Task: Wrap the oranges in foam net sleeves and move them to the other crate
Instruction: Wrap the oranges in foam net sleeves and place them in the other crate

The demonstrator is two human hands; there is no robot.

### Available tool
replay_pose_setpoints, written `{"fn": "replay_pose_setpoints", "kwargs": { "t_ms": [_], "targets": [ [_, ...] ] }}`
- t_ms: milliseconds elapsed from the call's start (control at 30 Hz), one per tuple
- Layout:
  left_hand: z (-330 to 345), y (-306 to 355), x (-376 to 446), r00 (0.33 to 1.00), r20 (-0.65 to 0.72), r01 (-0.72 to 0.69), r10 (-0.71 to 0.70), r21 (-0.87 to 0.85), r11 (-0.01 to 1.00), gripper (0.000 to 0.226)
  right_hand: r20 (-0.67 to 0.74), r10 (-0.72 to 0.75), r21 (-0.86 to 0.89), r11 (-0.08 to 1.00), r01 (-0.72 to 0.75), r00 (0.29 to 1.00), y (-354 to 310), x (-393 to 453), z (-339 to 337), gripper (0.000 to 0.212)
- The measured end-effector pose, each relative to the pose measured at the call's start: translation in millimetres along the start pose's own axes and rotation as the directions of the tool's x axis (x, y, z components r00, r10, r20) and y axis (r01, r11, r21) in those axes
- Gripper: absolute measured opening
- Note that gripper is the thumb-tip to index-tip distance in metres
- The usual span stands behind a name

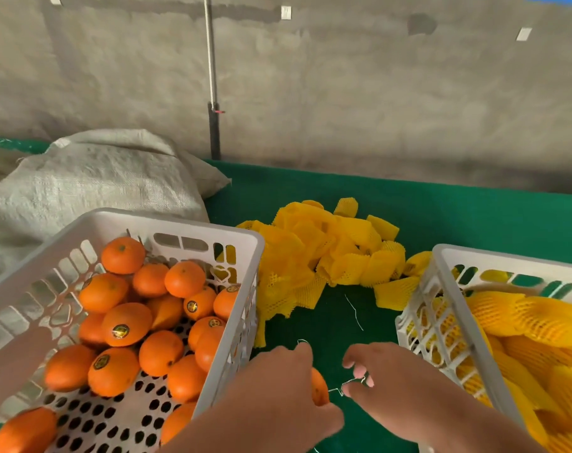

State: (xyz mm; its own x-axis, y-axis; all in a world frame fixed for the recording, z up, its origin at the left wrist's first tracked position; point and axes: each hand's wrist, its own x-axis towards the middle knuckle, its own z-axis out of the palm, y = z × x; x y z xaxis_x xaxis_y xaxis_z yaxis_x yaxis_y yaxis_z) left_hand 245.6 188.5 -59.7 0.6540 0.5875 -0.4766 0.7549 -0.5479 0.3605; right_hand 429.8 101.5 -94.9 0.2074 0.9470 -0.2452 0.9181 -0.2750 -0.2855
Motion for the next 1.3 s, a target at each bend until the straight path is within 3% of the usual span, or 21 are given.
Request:
{"fn": "replay_pose_setpoints", "kwargs": {
  "t_ms": [200, 467, 567, 667, 767, 1033, 1200, 1300],
  "targets": [
    [3.1, -2.9, 16.3, 0.986, 0.149, 0.059, -0.080, 0.143, 0.988, 0.067, -0.010, 0.008, -0.039, 0.999, -0.008, 1.000, -19.1, 0.9, -3.9, 0.044],
    [5.1, -1.2, 27.8, 0.977, 0.152, 0.119, -0.149, 0.195, 0.974, 0.035, -0.113, -0.182, -0.116, 0.979, 0.169, 0.977, -69.0, 58.8, -16.7, 0.036],
    [9.9, -3.7, 36.1, 0.954, 0.156, 0.238, -0.256, 0.123, 0.963, 0.041, -0.039, -0.129, -0.124, 0.985, 0.123, 0.991, -86.5, 108.2, -21.3, 0.043],
    [12.4, -4.1, 40.1, 0.946, 0.171, 0.257, -0.276, 0.123, 0.958, 0.043, 0.092, -0.025, -0.138, 0.990, 0.038, 0.995, -93.8, 144.4, -13.7, 0.052],
    [9.3, -3.4, 34.5, 0.950, 0.161, 0.240, -0.268, 0.173, 0.955, 0.041, 0.125, -0.014, -0.093, 0.995, 0.025, 0.992, -90.1, 157.6, -3.1, 0.051],
    [-0.7, -2.5, 14.0, 0.984, 0.162, 0.016, -0.078, 0.352, 0.936, 0.036, 0.012, -0.224, -0.104, 0.969, 0.224, 0.975, -49.9, 65.0, -23.1, 0.014],
    [4.7, -5.9, 7.5, 0.991, 0.125, 0.000, -0.045, 0.335, 0.942, 0.044, 0.061, -0.147, -0.174, 0.972, 0.156, 0.987, -22.6, -9.0, -23.5, 0.015],
    [8.6, -7.6, 3.5, 0.996, 0.089, -0.012, -0.020, 0.348, 0.937, 0.051, 0.095, -0.087, -0.112, 0.989, 0.098, 0.992, -19.7, -23.0, -13.8, 0.023]
  ]
}}
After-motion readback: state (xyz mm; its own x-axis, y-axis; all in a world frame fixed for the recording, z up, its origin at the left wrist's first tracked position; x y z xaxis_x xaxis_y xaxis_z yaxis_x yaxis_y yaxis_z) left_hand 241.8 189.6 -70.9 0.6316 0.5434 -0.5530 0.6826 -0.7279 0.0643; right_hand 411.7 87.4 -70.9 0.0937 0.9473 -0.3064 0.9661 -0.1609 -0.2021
